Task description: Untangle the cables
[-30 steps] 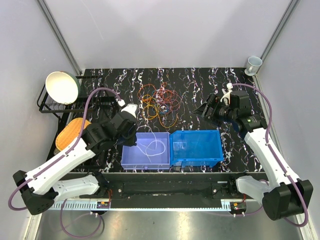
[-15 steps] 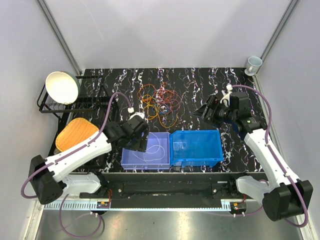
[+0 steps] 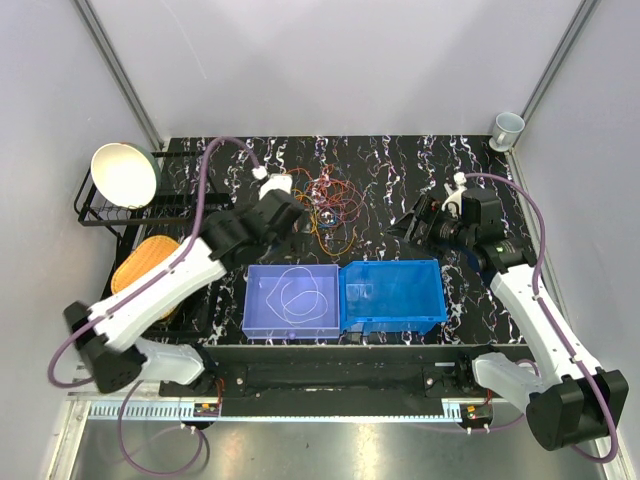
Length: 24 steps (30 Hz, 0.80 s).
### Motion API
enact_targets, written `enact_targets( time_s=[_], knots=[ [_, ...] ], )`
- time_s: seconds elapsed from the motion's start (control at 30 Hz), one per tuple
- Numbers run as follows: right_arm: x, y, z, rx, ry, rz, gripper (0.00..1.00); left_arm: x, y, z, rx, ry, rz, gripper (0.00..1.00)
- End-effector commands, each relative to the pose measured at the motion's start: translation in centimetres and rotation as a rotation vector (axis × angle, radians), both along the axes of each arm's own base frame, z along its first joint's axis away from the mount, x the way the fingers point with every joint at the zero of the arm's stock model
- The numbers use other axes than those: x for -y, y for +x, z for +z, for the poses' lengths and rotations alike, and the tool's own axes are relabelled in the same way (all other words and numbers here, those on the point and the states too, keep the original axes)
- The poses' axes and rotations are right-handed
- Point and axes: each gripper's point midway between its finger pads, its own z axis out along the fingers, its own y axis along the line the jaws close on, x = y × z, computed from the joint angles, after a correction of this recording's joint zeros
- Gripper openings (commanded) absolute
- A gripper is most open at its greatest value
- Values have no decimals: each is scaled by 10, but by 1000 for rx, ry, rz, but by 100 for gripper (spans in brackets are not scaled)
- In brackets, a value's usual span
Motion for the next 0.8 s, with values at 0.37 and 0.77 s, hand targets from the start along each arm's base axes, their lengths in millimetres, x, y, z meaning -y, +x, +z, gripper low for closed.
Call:
enact_targets(
  time_s=[0.37, 0.77],
  knots=[
    [-2, -18, -15, -40, -20, 67, 91, 46, 145, -65, -37, -7, 108, 73],
    [2, 11, -44, -110, -61, -17, 91, 41, 214, -127, -96, -70, 77, 62]
  ],
)
